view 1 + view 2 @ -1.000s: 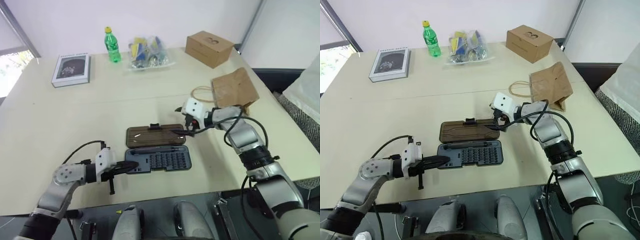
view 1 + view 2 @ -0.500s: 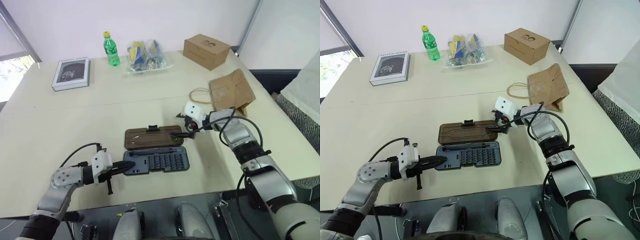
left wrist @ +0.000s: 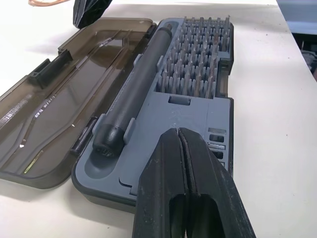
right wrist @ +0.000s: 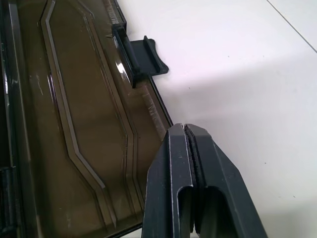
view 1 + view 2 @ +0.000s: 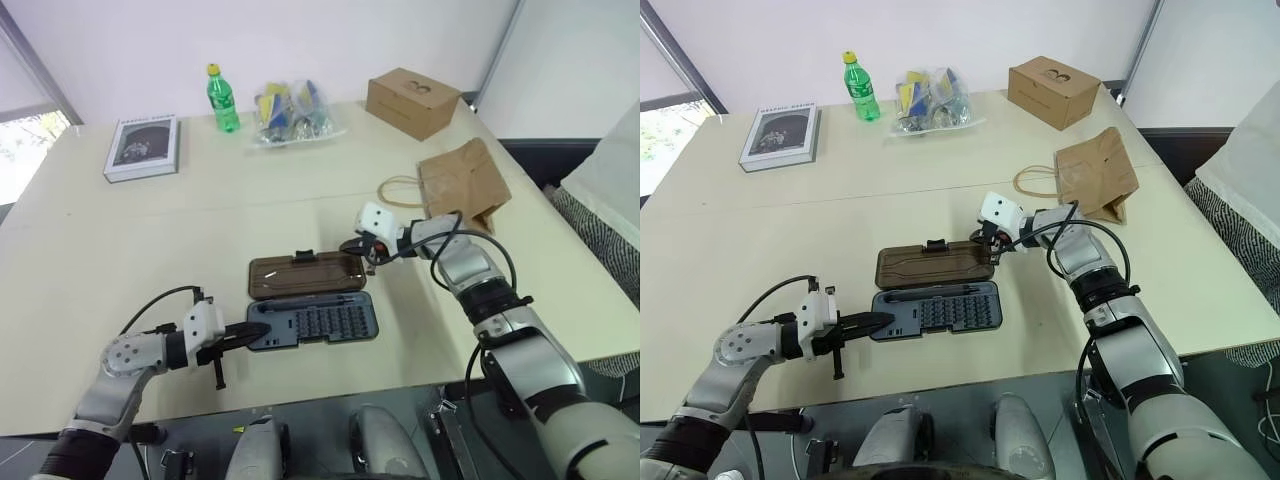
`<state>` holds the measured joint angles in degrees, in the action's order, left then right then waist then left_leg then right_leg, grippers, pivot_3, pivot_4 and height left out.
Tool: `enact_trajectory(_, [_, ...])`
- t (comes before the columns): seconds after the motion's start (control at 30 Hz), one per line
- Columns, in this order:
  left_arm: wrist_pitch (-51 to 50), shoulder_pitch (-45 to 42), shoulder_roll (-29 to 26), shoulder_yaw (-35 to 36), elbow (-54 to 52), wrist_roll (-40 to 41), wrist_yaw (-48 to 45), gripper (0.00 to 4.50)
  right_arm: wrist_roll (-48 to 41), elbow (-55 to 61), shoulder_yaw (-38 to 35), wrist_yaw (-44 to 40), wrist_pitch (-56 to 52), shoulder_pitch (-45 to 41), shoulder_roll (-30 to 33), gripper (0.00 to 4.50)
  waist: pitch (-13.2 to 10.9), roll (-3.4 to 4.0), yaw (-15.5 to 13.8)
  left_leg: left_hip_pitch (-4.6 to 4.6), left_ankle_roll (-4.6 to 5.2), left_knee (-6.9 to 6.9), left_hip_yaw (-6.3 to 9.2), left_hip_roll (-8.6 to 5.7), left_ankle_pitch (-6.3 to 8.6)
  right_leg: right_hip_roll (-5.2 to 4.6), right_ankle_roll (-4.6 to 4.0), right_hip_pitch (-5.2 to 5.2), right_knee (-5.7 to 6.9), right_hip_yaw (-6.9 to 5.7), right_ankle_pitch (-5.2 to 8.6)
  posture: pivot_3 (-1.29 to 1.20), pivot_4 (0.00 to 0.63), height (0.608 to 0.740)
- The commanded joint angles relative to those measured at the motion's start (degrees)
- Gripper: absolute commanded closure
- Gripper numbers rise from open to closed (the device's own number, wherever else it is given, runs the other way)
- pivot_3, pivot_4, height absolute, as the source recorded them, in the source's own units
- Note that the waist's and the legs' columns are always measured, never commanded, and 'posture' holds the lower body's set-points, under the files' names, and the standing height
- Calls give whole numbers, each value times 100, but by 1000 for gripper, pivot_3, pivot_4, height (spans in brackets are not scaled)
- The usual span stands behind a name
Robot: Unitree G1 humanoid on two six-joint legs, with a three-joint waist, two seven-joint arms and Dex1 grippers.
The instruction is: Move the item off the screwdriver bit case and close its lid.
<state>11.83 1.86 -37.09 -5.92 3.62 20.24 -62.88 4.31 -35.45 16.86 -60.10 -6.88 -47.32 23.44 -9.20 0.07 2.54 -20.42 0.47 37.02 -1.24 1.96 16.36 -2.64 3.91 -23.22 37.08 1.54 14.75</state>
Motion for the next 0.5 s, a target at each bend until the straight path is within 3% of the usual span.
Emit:
enact_trajectory(0.03, [-270, 209, -37, -252, 553, -491, 16, 4500, 22, 252, 99, -226, 13, 74, 48, 4461, 0, 0, 0, 0, 0, 0, 1, 1, 0, -1, -1, 0, 0, 0, 0, 0, 150, 740])
enact_trajectory(0.37, [-257, 189, -12, -260, 579, -506, 7, 4500, 74, 337, 98, -218, 43, 105, 55, 4461, 0, 0, -3, -3, 0, -4, 3, 4, 0, -5, -4, -5, -2, 1, 3, 0, 150, 740])
enact_trajectory(0.47, [-249, 191, -11, -257, 582, -508, 4, 4500, 174, 249, 122, -123, 143, 91, 42, 3666, 0, 0, -2, -3, 0, -5, 4, 4, 0, -4, -7, -6, -2, 1, 5, 0, 150, 740])
enact_trajectory(0.5, [-248, 191, -11, -256, 583, -509, 3, 4500, 189, 241, 127, -119, 162, 91, 39, 3199, 0, 0, -2, -3, 0, -5, 3, 4, 0, -5, -9, -6, -2, 1, 6, 0, 150, 740])
